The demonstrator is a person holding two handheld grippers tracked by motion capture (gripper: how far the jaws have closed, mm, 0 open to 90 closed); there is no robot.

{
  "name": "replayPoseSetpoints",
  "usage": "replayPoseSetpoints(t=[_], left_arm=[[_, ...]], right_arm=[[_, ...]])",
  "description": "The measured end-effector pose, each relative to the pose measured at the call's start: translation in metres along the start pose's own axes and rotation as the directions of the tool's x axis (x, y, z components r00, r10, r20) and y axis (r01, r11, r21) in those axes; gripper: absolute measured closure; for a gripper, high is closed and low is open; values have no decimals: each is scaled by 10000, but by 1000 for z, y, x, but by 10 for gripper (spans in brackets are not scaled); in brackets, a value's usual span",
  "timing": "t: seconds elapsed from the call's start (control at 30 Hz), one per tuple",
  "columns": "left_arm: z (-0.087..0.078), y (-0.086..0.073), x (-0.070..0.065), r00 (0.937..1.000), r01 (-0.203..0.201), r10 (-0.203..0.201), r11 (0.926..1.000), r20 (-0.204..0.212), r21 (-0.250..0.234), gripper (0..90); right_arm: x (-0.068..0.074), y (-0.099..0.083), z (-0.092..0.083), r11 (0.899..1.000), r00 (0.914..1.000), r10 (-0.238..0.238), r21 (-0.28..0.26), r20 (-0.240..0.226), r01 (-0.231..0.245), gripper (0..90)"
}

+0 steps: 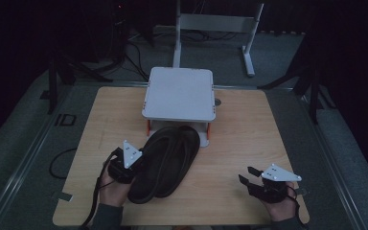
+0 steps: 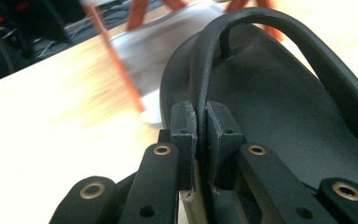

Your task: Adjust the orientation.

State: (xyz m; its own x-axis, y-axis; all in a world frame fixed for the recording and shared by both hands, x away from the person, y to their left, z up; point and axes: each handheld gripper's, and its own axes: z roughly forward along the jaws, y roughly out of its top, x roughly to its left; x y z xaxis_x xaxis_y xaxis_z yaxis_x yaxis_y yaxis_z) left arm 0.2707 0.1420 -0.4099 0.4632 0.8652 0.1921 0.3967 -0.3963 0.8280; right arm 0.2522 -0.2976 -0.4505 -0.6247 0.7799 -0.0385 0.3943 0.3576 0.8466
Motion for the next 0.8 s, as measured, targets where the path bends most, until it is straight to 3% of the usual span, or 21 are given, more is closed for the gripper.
replayPoseSetpoints(t=[0.17,0.27,0.47,0.57,0.6,0.7,0.8], left_arm=[[11,-11,18,9979,-99,98,10000,-646,-6,828],[22,-15,21,9931,-437,450,9989,-1087,143,828],[37,-26,22,9902,-883,885,9961,-1079,67,812],[42,-33,21,9936,-828,855,9958,-743,386,777],[43,-35,21,9944,-790,809,9964,-681,297,763],[40,-34,18,9955,-211,223,9997,-926,135,638],[32,-28,9,9942,-40,6,9995,-1072,-319,577]], right_arm=[[5,3,6,9997,9997,-228,103,-53,228,495],[6,4,7,9997,9997,-236,97,-95,237,495],[6,4,9,9997,9996,-242,80,-130,243,495],[6,4,9,9997,9996,-234,107,-145,235,495],[6,4,9,9996,9996,-243,103,-156,245,495],[7,4,10,9996,9996,-247,120,-153,249,495],[7,4,11,9996,9995,-258,117,-156,260,494]])
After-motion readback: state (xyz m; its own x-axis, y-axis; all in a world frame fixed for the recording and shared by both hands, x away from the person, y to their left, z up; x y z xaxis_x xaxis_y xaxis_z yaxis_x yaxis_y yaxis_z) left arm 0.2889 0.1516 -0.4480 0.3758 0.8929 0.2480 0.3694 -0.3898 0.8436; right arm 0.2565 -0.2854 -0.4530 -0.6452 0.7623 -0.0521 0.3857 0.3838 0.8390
